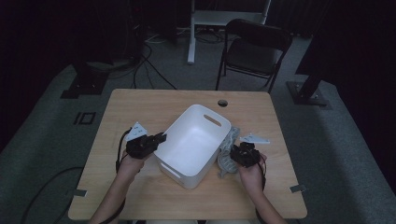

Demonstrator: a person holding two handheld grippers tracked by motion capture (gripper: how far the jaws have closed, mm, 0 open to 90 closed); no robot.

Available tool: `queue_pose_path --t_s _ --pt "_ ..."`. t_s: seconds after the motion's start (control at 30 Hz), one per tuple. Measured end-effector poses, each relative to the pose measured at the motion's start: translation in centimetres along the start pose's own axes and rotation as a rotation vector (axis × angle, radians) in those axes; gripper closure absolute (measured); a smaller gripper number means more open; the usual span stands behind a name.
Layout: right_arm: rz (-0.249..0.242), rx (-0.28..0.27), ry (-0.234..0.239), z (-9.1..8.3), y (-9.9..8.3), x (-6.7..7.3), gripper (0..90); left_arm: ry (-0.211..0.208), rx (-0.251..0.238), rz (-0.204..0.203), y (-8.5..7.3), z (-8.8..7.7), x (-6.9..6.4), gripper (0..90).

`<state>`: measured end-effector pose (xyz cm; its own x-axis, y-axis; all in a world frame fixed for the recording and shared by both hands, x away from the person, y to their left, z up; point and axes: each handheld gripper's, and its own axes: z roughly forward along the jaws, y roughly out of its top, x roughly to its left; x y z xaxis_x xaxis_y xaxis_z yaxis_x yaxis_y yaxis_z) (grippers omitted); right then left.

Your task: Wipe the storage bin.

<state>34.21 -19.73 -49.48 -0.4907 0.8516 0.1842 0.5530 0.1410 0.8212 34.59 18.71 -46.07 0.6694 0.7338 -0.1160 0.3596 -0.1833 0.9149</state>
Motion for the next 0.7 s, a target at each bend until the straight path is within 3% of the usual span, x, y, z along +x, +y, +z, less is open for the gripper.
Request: queue_pose_path --t_s 0.17,0.3,0.5,0.7 --pt "0.007 0.049 -0.013 1.6 -1.4 -0.2 75.4 0.002 0.005 0.006 0.0 0.0 0.0 82.3" --pt "0.018 0.065 -0.009 1.5 -1.2 -0.2 75.4 0.005 0.003 0.001 0.0 0.0 0.0 82.2" --pt "-0.003 -0.016 0.031 -0.8 -0.1 1.1 75.4 0.008 0.003 0.005 0.0 0.0 -0.1 82.5" --pt "-0.015 -0.02 0.035 -1.2 -0.4 1.5 75.4 -0.007 0.003 -0.001 0.0 0.0 -0.1 82.5"
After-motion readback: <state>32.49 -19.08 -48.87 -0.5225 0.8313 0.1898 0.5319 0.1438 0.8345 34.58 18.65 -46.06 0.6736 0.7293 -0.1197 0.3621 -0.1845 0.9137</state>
